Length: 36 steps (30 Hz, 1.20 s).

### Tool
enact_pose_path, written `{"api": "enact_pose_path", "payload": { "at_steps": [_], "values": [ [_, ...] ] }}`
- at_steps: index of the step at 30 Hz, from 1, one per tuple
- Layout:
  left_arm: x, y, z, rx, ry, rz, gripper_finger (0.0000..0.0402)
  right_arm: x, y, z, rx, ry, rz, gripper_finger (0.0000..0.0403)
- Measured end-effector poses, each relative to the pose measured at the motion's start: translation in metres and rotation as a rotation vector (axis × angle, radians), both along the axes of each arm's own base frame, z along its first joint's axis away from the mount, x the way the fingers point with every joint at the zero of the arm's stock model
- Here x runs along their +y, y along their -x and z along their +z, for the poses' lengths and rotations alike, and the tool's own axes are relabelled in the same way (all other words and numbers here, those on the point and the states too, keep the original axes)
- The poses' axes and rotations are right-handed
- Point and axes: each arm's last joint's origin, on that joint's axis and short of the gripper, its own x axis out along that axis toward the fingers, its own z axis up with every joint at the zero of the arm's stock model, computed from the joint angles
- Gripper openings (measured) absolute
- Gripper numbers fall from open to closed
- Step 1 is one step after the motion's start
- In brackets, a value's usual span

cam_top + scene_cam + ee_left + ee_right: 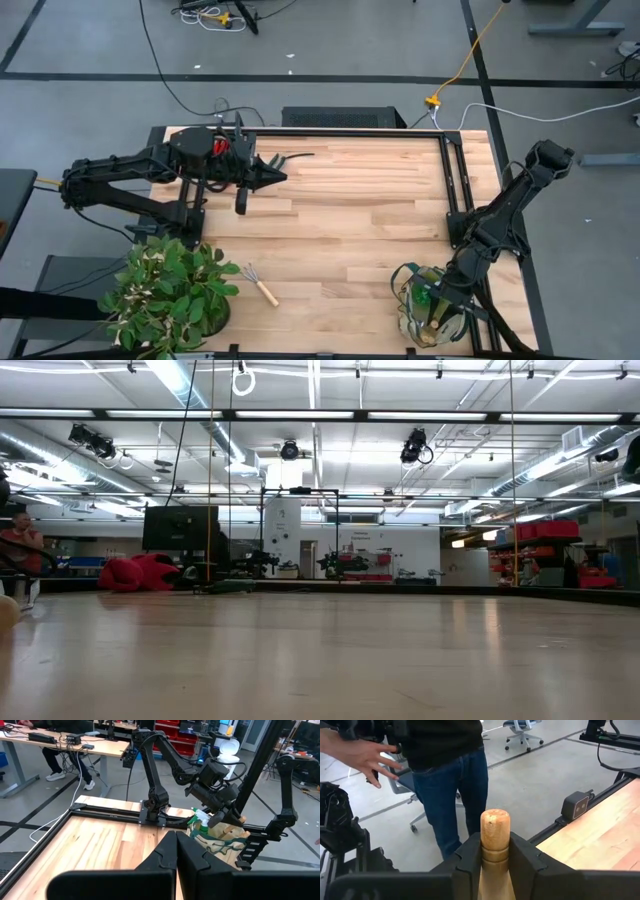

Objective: Pick & Place Garden tools in Gardening bag
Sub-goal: Put the brown trowel into the white gardening bag, then put the brown hand rake into the white gardening bag

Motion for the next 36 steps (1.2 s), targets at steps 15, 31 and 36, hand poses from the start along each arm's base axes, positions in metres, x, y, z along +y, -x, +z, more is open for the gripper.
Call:
{"api": "enact_pose_path", "payload": {
  "at_steps": [15, 31, 36],
  "values": [
    [0.0006, 0.0001, -0.0005, 0.007, -0.003, 0.019, 0.0003, 0.0002, 0.0004, -0.0001, 0.005, -0.003, 0.017, 0.0120],
    [0.0006, 0.0001, -0.0005, 0.006, -0.002, 0.019, 0.0003, 0.0002, 0.0003, 0.0000, 0.006, -0.005, 0.013, 0.0228],
    [0.0006, 0.0001, -0.0004, 0.006, -0.002, 0.019, 0.0003, 0.0005, -0.0007, 0.0026, 0.033, -0.048, -0.019, 0.0227]
  ]
}}
